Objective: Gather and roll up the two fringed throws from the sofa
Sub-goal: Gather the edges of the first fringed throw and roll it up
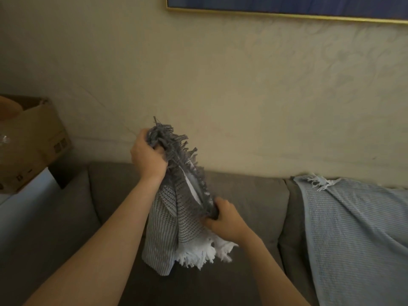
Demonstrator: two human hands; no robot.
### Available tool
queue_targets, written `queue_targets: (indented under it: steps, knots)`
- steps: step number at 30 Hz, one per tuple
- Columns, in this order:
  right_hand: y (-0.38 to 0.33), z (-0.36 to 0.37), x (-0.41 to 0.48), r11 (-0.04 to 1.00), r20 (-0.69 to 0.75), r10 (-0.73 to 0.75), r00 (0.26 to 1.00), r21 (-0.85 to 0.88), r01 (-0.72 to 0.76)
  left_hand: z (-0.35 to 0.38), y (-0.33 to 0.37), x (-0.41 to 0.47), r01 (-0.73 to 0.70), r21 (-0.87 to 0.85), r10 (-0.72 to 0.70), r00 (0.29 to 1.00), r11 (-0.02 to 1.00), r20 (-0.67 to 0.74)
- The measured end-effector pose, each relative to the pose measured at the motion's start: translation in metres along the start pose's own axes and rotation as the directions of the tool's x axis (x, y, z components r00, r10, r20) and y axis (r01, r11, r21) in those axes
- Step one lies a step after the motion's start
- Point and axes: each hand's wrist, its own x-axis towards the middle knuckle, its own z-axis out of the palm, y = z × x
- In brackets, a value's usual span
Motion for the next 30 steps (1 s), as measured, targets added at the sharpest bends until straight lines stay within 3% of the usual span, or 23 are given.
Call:
queue_targets:
  steps: [3,5,8,10,12,14,16,20,23,25,30]
  knots:
    - [-0.014,0.016,-0.004,0.980,-0.167,-0.112,0.980,0.143,0.137,0.006,-0.002,0.004,0.141,-0.207,-0.137,0.990,0.968,0.032]
    - [-0.018,0.025,-0.006,0.961,-0.270,-0.266,0.925,-0.005,0.275,0.009,-0.005,0.005,0.193,-0.202,-0.194,0.981,0.960,0.016]
    - [-0.025,0.033,-0.010,0.897,-0.202,-0.420,0.885,-0.240,0.372,0.011,-0.005,0.006,0.312,-0.229,-0.301,0.950,0.922,0.085]
    - [-0.032,0.033,-0.010,0.895,-0.125,-0.428,0.895,-0.198,0.400,0.013,-0.006,0.008,0.347,-0.220,-0.330,0.937,0.912,0.109]
    - [-0.038,0.032,-0.010,0.930,-0.081,-0.367,0.926,-0.020,0.367,0.015,-0.005,0.007,0.383,-0.215,-0.363,0.923,0.898,0.127]
    - [-0.039,0.029,-0.008,0.959,-0.048,-0.151,0.987,0.235,0.158,0.015,-0.007,0.007,0.406,-0.252,-0.381,0.914,0.879,0.144]
    - [-0.035,0.025,-0.004,0.936,-0.005,-0.007,1.000,0.351,0.009,0.015,-0.009,0.009,0.438,-0.272,-0.408,0.899,0.857,0.160]
    - [-0.026,0.022,0.002,0.961,0.010,0.087,0.996,0.264,-0.087,0.015,-0.008,0.009,0.451,-0.275,-0.419,0.892,0.849,0.169]
    - [-0.024,0.029,0.007,0.991,-0.085,0.096,0.992,0.101,-0.087,0.015,-0.006,0.008,0.430,-0.278,-0.397,0.902,0.859,0.169]
    - [-0.025,0.034,0.010,0.993,-0.139,0.098,0.985,0.079,-0.088,0.016,-0.004,0.007,0.403,-0.262,-0.372,0.914,0.877,0.161]
    - [-0.048,0.054,0.016,0.974,-0.196,0.212,0.957,0.123,-0.190,0.018,0.007,-0.003,0.165,-0.116,-0.145,0.976,0.980,0.160]
